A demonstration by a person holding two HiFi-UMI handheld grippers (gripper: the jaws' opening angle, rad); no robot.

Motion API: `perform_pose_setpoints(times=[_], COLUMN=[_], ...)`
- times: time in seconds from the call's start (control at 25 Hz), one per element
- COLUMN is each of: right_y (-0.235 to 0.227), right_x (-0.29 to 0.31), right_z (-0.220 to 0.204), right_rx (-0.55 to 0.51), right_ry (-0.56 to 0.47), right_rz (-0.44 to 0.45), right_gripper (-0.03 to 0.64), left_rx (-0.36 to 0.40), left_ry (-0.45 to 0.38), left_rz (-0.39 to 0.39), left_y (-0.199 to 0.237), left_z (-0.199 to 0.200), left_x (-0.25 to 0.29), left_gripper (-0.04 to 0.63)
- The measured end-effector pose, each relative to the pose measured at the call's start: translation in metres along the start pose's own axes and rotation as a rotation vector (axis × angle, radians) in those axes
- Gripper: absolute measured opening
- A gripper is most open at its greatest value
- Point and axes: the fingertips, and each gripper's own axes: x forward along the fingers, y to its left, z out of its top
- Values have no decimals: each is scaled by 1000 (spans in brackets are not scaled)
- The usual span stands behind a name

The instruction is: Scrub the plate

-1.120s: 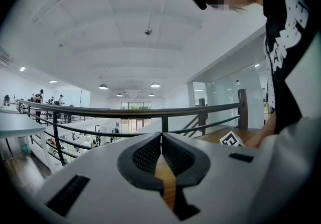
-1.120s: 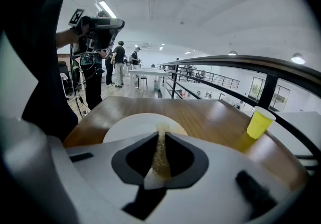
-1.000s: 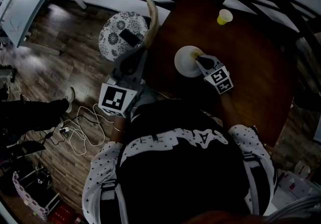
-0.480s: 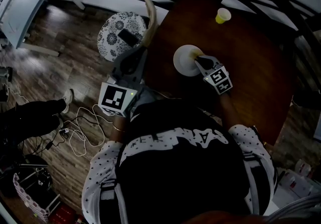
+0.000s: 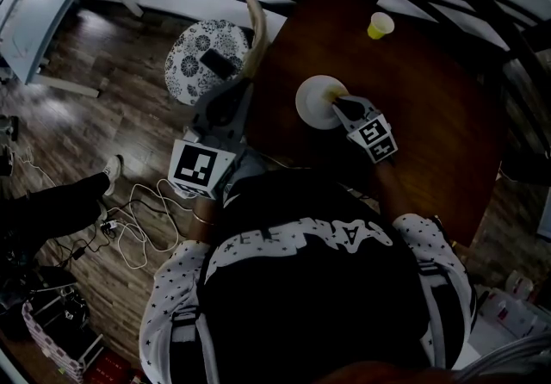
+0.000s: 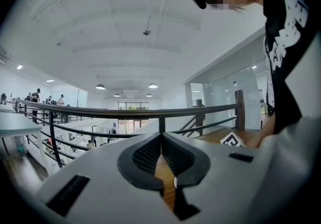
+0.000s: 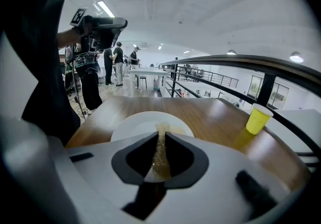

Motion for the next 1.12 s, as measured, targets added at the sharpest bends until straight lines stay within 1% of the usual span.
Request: perform_pose_setpoints(times=[1.12], right_y=[25], right_x=[-6], right_z=[-1], right_rx=[19], right_ry=[-12], right_rz=[2], right_gripper=[49], left_rx=[-8], left_ry=[-9], left_rz=[-6], left_y=[-6], left_z=[-1], left_x=[-13], left_gripper=[15])
